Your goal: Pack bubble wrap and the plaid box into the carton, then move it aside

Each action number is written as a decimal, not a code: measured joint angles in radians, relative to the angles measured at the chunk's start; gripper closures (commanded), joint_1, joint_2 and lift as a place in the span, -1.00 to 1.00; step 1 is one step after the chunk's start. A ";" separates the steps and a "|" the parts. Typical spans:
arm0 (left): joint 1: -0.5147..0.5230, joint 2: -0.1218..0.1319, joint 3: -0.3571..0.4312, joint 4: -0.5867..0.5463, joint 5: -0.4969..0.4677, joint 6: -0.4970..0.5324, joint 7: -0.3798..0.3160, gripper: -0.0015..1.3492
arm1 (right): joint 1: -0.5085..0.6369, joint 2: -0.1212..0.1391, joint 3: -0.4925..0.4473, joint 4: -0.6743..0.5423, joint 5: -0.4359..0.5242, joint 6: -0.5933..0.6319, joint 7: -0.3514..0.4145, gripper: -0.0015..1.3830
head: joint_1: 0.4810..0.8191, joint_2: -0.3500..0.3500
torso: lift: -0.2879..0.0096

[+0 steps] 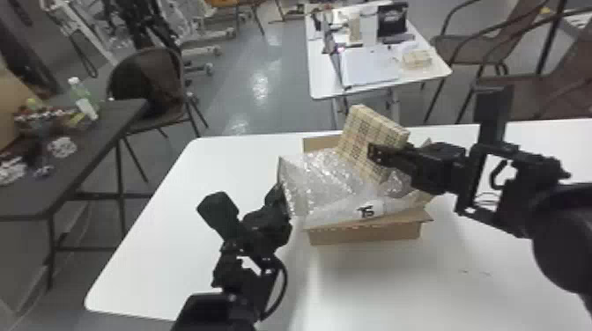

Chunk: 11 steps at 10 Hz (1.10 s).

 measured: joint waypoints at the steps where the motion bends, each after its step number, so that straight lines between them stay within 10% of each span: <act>1: -0.003 0.000 -0.007 0.000 0.003 0.001 0.000 0.80 | -0.012 0.000 0.005 0.027 0.020 0.007 0.004 -0.06 | 0.07 0.81 | 0.02; 7: -0.004 -0.001 -0.012 0.001 0.015 -0.003 0.000 0.80 | -0.006 0.000 0.015 0.032 0.039 -0.029 0.034 -0.23 | 0.11 0.82 | 0.02; 11: 0.013 -0.005 0.015 -0.003 0.014 -0.014 0.001 0.80 | 0.257 0.014 -0.221 -0.176 0.248 -0.250 0.022 -0.25 | 0.18 0.50 | 0.02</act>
